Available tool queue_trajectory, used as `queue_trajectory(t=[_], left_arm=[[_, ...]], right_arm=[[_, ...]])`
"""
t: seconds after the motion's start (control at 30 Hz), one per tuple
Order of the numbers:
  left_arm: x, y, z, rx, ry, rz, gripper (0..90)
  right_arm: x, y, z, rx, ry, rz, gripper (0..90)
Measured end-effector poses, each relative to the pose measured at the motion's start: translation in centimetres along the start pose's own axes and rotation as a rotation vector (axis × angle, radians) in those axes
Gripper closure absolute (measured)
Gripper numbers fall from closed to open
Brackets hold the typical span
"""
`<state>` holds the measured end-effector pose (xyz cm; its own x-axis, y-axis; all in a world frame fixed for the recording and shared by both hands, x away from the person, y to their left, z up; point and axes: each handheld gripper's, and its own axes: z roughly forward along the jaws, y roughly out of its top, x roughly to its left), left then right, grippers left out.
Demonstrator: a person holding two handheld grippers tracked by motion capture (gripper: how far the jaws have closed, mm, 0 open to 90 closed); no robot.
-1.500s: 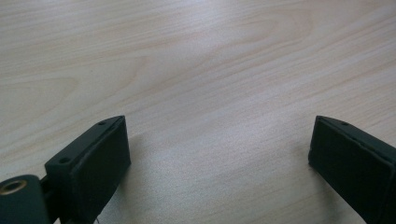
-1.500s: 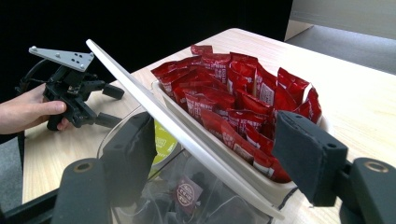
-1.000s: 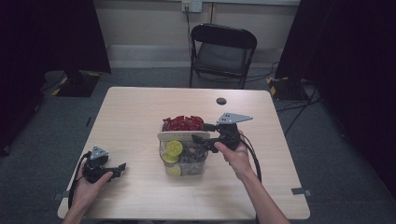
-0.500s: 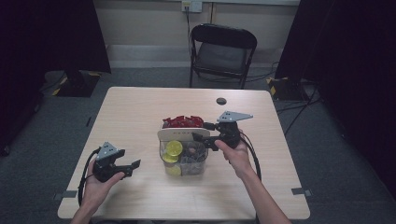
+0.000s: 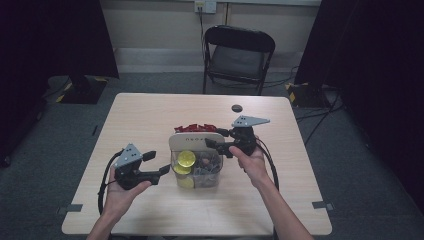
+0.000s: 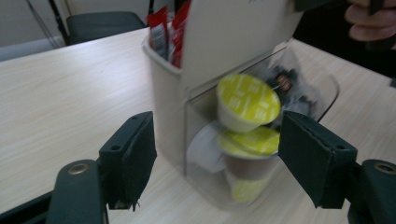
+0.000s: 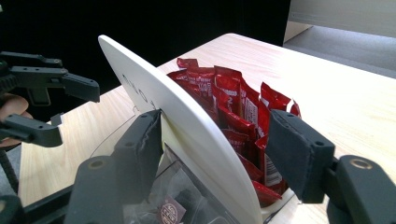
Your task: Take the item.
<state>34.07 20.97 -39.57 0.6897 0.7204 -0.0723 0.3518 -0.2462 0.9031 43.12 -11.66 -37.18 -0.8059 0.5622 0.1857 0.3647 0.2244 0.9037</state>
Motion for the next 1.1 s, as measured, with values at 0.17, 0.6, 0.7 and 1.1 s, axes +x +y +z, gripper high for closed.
queue_trajectory(t=[0.17, 0.6, 0.7, 1.1], left_arm=[[-1.0, 1.1, 0.9, -0.003, -0.034, 0.035, 30.6], [-2.1, 2.1, 4.6, 0.069, -0.067, 0.045, 25.4], [-2.0, 2.1, 5.1, 0.088, -0.060, 0.042, 25.2], [-2.3, 1.5, 6.3, 0.141, -0.036, 0.057, 23.4]], right_arm=[[0.0, 0.1, -0.1, 0.001, -0.005, -0.004, 36.1], [0.0, 0.1, -0.2, -0.001, -0.008, -0.006, 36.1], [-0.2, 0.1, -0.2, -0.009, -0.005, -0.002, 36.0], [-0.3, 0.2, -0.5, -0.009, -0.013, -0.003, 36.1]])
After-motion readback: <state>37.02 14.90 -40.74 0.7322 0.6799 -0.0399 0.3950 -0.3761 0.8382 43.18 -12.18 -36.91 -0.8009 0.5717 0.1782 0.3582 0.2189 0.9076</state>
